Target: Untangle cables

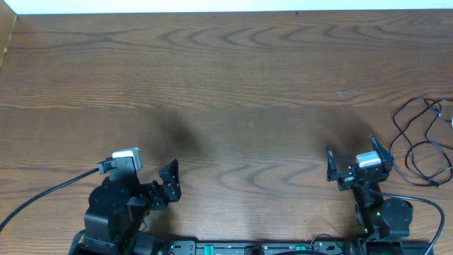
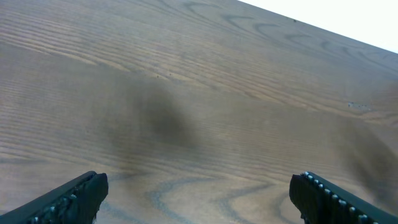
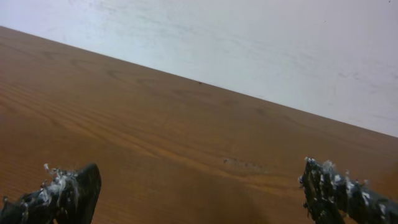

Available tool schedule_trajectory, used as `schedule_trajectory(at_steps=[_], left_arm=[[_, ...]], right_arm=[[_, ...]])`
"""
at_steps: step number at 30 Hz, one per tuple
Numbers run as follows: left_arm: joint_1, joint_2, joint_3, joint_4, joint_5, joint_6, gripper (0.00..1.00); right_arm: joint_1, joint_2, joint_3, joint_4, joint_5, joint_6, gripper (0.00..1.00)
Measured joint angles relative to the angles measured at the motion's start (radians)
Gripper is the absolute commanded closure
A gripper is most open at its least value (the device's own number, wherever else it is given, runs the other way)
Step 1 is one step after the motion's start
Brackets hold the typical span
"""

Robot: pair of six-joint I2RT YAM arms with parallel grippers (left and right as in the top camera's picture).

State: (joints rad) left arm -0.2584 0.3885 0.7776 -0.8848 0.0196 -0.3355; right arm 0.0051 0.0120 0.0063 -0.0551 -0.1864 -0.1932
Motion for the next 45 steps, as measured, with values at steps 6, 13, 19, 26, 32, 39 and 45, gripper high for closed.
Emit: schedule_trajectory(at_steps=[6,13,19,26,32,39,45], left_arm=[[0.000,0.000,0.000,0.000,0.000,0.000,0.02],[0.000,0.000,0.000,0.000,0.000,0.000,0.02],[0.000,0.000,0.000,0.000,0.000,0.000,0.02],[0.000,0.000,0.000,-0.008,0.000,0.000,0.02],[0.071,-0.001,-0.034,0.040,0.001,0.001,0.02],[0.201,-0.056,-0.218,0.345,0.098,0.110,0.02],[0.234,-0.191,-0.443,0.698,0.143,0.173,0.02]], right_arm=[[0.000,0.000,0.000,0.000,0.000,0.000,0.01],[0.000,0.000,0.000,0.000,0.000,0.000,0.01],[0.000,0.000,0.000,0.000,0.000,0.000,0.01],[0.000,0.000,0.000,0.000,0.000,0.000,0.01],[0.000,0.000,0.000,0.000,0.000,0.000,0.01],[0.000,0.000,0.000,0.000,0.000,0.000,0.01],[0.000,0.000,0.000,0.000,0.000,0.000,0.01]])
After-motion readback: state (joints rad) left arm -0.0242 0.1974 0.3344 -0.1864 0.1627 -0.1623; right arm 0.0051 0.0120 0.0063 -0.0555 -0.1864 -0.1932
